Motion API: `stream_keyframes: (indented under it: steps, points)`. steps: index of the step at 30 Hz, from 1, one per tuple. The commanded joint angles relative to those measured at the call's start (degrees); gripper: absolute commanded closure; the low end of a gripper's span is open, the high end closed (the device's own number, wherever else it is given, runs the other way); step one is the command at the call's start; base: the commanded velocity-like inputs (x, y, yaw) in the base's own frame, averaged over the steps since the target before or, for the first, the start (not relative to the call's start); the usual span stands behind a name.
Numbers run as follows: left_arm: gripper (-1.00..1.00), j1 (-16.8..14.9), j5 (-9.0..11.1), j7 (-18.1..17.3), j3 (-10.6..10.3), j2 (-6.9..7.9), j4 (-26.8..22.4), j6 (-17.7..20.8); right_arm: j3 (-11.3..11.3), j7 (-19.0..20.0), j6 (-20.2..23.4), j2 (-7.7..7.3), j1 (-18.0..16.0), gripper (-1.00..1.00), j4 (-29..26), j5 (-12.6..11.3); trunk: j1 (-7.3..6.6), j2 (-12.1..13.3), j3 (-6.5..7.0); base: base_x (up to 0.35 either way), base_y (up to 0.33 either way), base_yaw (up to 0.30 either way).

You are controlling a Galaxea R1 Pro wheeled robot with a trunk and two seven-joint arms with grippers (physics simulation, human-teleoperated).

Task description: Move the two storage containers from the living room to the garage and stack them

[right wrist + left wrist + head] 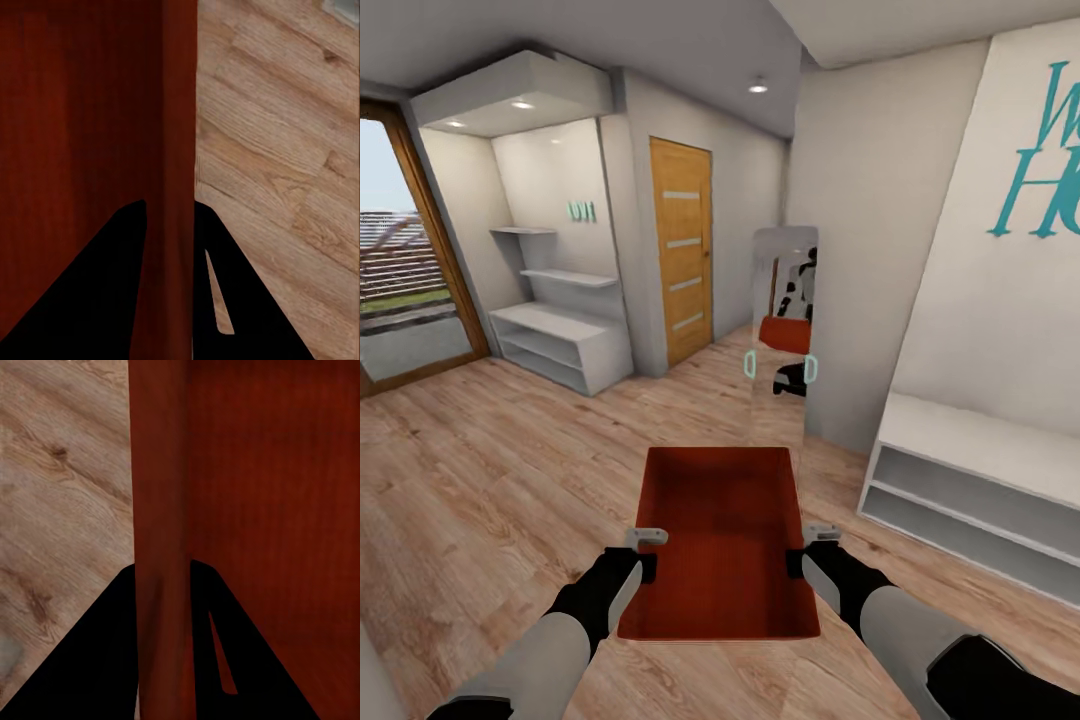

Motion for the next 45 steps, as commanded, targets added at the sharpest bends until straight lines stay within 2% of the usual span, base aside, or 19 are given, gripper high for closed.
stream_keyframes:
  steps: [1, 13, 32, 45]
  points:
    - [1.0, 0.0, -0.6, 0.4, -0.7, 0.62, 2.1, 3.1, 2.2, -0.4, 0.1, -0.06, -0.1, 1.0, -1.5, -1.3, 0.07, -0.1, -0.13, 0.322, 0.0, 0.268]
    - [1.0, 0.0, -0.6, 0.4, -0.7, 0.62, 2.1, 3.1, 2.2, -0.4, 0.1, -0.15, -0.1, 1.0, -1.5, -1.3, 0.07, -0.1, -0.13, 0.322, 0.0, 0.243]
    - [1.0, 0.0, -0.6, 0.4, -0.7, 0.62, 2.2, 3.1, 2.2, -0.4, 0.2, -0.07, -0.1, 1.0, -1.5, -1.3, 0.07, -0.1, -0.13, 0.322, 0.0, 0.011]
    - [1.0, 0.0, -0.6, 0.4, -0.7, 0.62, 2.2, 3.1, 2.2, -0.4, 0.1, -0.06, -0.1, 1.0, -1.5, -1.3, 0.07, -0.1, -0.13, 0.322, 0.0, 0.246]
